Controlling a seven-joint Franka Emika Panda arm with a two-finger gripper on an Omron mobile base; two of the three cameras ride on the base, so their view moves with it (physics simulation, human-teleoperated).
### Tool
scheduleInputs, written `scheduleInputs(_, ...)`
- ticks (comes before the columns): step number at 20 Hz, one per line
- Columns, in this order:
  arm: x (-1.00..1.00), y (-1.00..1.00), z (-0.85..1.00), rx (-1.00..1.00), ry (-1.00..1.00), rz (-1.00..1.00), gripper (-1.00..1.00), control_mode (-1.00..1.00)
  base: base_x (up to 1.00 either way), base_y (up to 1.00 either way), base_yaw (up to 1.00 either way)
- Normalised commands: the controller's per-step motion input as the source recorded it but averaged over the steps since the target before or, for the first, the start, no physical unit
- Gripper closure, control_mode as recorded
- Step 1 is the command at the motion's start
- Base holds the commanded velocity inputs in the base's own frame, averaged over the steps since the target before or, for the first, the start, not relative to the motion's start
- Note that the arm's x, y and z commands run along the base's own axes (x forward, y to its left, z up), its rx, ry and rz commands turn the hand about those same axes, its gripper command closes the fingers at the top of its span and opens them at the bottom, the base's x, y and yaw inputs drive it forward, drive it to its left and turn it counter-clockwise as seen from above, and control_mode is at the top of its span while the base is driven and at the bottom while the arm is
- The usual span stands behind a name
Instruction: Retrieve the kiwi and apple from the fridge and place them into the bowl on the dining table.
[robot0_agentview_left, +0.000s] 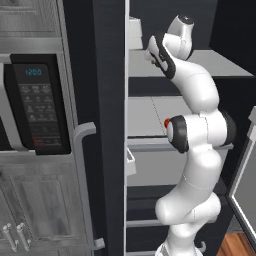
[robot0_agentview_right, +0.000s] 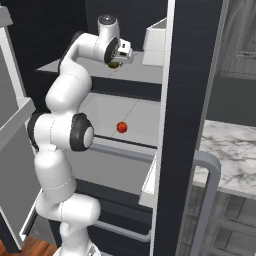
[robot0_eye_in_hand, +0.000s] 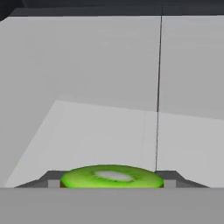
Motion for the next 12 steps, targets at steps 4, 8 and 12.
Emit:
scheduleInputs(4, 0.01, 0.00, -0.10, 0.00, 0.00, 0.00, 1.00, -1.00, 0.00, 0.00, 0.00)
scheduleInputs(8, -0.15, 0.00, 0.00, 0.00, -0.03, 0.00, 1.00, -1.00, 0.00, 0.00, 0.00)
scheduleInputs(12, -0.85, 0.00, -0.11, 0.00, -0.21, 0.00, 1.00, -1.00, 0.00, 0.00, 0.00)
